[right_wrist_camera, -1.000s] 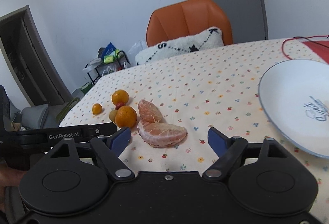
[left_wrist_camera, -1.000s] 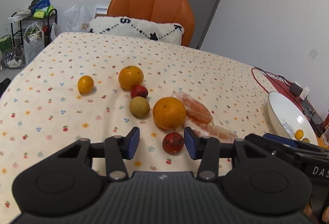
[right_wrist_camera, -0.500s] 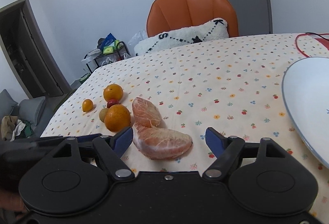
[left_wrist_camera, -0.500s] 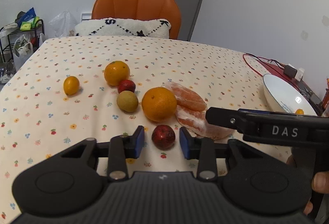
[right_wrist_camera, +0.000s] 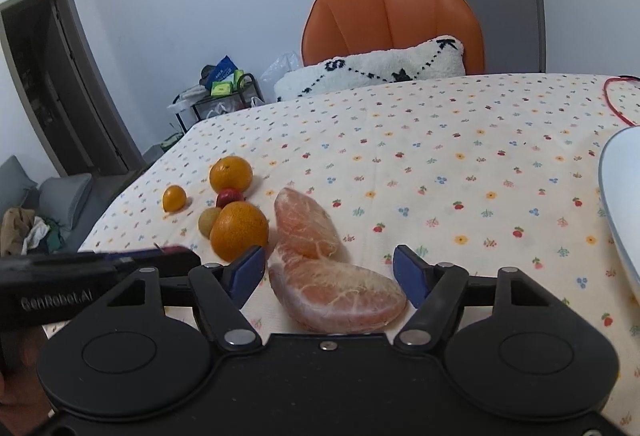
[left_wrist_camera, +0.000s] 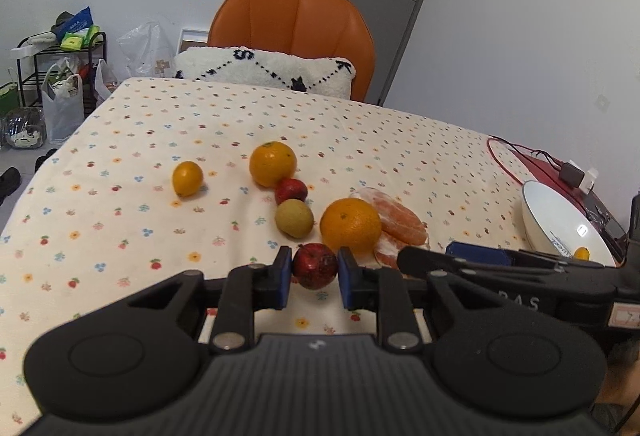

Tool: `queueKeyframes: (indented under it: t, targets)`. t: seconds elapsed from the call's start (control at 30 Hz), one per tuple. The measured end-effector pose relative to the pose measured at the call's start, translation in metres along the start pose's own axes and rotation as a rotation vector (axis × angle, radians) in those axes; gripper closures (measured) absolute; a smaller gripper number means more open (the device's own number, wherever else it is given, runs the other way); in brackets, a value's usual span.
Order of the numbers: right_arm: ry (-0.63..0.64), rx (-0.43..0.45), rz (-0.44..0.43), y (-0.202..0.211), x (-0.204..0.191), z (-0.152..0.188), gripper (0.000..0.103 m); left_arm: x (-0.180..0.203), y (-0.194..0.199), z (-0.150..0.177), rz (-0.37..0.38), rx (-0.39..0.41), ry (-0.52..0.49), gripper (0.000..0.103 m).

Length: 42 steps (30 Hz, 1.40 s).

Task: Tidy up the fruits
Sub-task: 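Grasp a red plum with the left gripper while the right gripper grasps a peeled pomelo segment, then carry the plum and pomelo segment to the white bowl and release both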

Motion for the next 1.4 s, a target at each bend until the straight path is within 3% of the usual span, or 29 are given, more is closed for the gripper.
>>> queueKeyframes:
  t: [0.27,0.8,0.9,1.4]
  targets:
    - [0.028,-0.041,-0.057,0.014,-0.020,0.012,0.054,-0.007,0.009,-0.001,0.000,0.021,0.018,0.081]
    - [0.159,-0.028,0.002,-0.004,-0.041,0.009,0.051,-0.027,0.014,-0.003,-0.003,0.036,0.053,0.081]
    - [0.183,-0.029,0.021,-0.001,-0.040,0.010,0.062,-0.027,0.016,-0.003,-0.001,0.040,0.052,0.081]
    - [0.098,0.008,-0.016,0.036,-0.028,0.016,0.065,0.011,0.027,-0.003,0.030,0.056,-0.007,0.081]
Point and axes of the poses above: each gripper's, at about its wrist camera, not at the fingertips, and y roughly against the way its jaws point, x to its right, z to its underside, the point moved 10 cm from there along -y, roughly the way its jaws point, and after that the axes turned 8 degrees about y, right-handed, at the moved point
